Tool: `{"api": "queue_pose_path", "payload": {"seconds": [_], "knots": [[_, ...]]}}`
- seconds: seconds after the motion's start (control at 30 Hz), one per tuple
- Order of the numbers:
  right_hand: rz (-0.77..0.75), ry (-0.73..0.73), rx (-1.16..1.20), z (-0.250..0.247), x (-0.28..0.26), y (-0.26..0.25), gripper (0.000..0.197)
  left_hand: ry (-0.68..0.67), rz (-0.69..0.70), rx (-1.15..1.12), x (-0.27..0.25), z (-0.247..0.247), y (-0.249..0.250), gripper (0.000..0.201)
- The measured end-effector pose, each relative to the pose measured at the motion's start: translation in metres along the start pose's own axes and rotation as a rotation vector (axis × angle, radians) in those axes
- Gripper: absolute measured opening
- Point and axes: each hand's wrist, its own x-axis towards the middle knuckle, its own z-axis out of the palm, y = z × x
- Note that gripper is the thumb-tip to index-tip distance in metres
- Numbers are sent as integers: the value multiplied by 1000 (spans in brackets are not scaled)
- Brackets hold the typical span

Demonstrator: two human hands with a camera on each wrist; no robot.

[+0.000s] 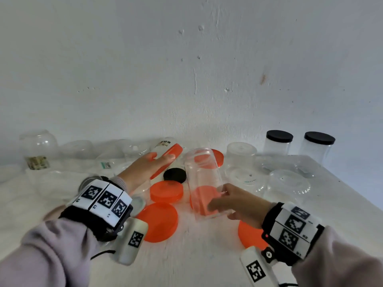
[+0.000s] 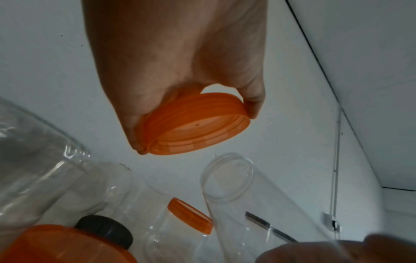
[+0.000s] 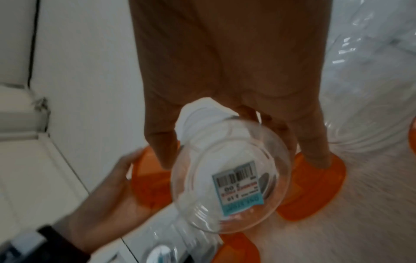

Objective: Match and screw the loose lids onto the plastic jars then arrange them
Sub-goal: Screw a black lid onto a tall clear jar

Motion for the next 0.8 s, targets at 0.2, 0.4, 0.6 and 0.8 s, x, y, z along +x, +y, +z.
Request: {"api": "queue_pose_path", "payload": {"seconds": [0.2,0.4,0.6,0.8], "knots": [[-22,-6,-265,22,9,20,80,29,80,93,-23,5,5,117],[-33,-58,-392,29,9,27,108,38,150,96,-36,14,10,140],[-29,-20,-367,26,5,34,116,-37,177,94,-46,21,10,114],[-168,-35,-98,14,-7,22,103,-100,210,135,-51,29,17,68]]}}
